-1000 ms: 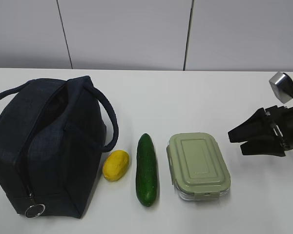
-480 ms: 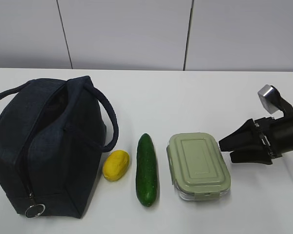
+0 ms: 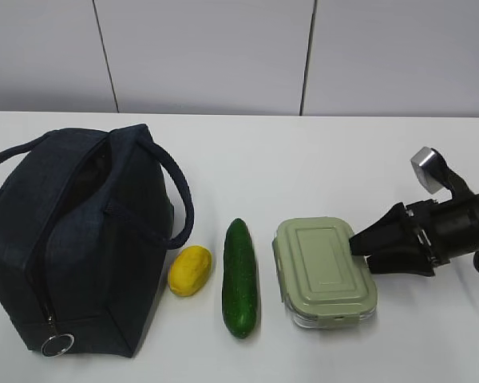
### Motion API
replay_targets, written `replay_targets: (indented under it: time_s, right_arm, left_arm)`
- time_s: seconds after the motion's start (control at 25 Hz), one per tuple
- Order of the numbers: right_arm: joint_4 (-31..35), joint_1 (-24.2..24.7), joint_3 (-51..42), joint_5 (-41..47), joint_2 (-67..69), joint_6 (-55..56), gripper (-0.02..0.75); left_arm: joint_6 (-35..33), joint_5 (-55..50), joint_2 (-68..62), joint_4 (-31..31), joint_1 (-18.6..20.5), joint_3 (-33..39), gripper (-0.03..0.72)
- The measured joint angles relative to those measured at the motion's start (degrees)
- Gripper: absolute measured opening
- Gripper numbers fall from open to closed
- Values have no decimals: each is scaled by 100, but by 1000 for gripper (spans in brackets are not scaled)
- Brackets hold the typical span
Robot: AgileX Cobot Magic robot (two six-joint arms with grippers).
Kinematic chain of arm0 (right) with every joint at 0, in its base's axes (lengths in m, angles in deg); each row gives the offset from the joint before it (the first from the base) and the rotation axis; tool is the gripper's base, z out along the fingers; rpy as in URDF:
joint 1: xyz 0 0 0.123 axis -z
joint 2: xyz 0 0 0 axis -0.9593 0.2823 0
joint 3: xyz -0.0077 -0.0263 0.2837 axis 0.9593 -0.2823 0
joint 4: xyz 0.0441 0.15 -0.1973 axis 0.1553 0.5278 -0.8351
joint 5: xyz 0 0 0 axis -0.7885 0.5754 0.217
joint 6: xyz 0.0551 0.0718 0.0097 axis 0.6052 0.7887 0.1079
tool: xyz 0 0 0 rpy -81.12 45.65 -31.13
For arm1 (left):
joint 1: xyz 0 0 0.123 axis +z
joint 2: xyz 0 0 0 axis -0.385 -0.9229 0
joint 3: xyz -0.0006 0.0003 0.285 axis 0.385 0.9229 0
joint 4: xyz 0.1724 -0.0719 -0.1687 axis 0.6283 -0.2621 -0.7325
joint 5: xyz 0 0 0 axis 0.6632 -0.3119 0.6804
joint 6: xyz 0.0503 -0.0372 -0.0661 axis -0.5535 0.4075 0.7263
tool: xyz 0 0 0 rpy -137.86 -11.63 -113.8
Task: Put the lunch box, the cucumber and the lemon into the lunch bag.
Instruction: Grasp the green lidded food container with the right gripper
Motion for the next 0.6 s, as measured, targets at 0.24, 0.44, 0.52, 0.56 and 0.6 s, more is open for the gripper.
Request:
replay_targets:
  time_s: [0.24,0.44,0.52,0.56,0.6]
  right_arm:
    - [153,-25,0,-11,238,-237,605]
    - [232,-140,0,-21,479,-408,605]
    - [307,-199,10,33,570,-486,604]
    - [348,-235,9,61,610,-541,604]
    - [388,-252,22,88,636,-594,604]
  left_arm:
    - [0,0,0,0,0,0,202]
    - [0,0,0,0,0,0,202]
    - [0,0,0,0,0,0,202]
    - [0,0,0,0,0,0,202]
    - [0,0,0,0,0,0,202]
